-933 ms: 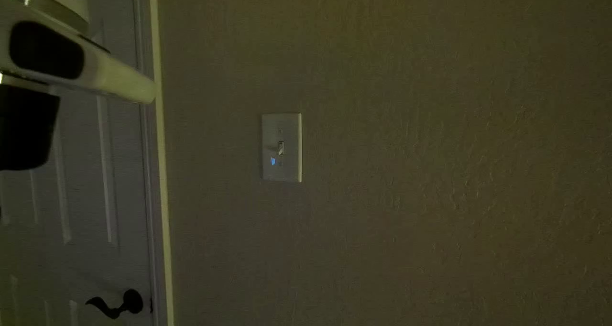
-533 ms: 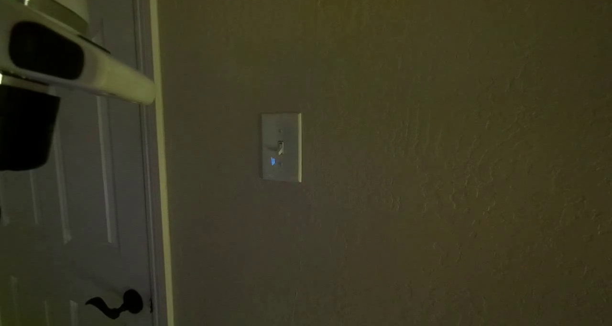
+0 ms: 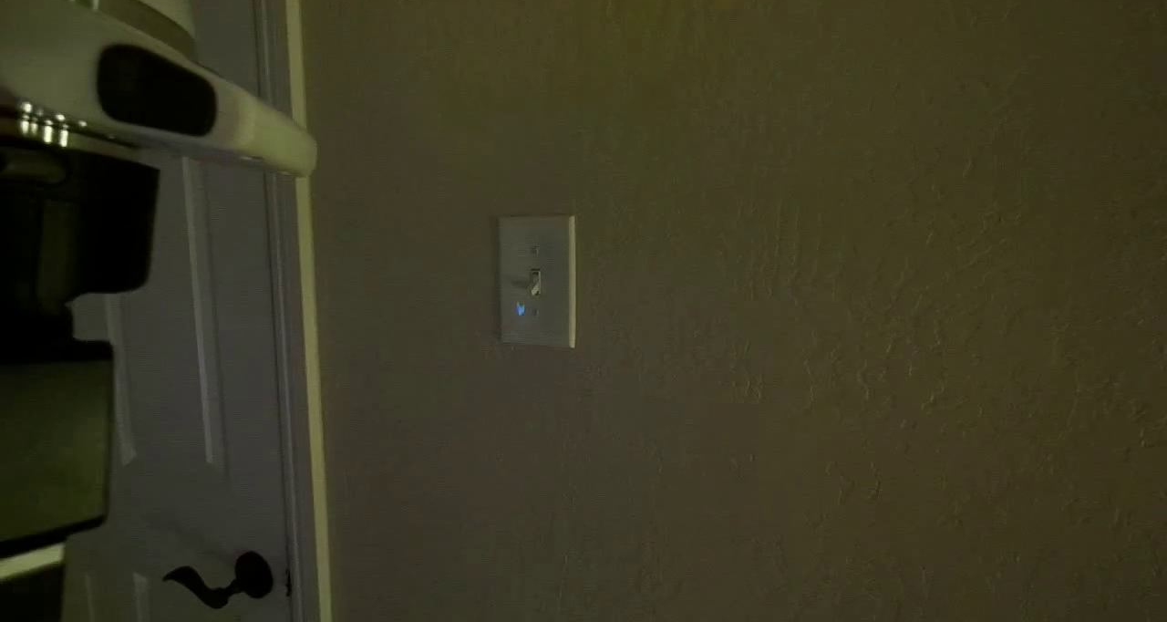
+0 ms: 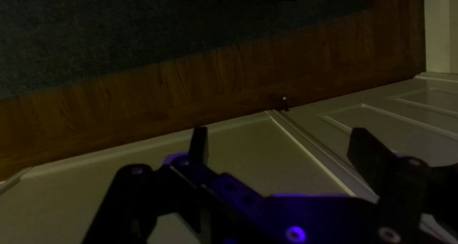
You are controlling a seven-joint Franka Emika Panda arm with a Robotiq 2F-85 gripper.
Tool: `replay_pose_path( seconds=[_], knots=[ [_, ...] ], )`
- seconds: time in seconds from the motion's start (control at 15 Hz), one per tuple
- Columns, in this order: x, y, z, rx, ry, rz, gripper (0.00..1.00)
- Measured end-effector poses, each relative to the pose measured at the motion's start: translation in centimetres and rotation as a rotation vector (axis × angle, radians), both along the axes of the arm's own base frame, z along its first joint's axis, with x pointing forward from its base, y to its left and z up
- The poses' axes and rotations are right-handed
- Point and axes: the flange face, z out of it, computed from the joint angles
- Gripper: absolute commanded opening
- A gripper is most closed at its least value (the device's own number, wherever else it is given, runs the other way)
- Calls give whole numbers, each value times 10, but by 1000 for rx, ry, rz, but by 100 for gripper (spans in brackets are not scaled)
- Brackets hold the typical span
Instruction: Turn on the light
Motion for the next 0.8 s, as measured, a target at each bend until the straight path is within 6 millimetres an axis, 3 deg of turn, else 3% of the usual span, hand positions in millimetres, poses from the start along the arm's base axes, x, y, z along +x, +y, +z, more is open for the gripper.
replay_pose_path(
  seconds=[0.8],
  knots=[
    [111, 43, 13, -45, -345, 111, 100]
  ],
)
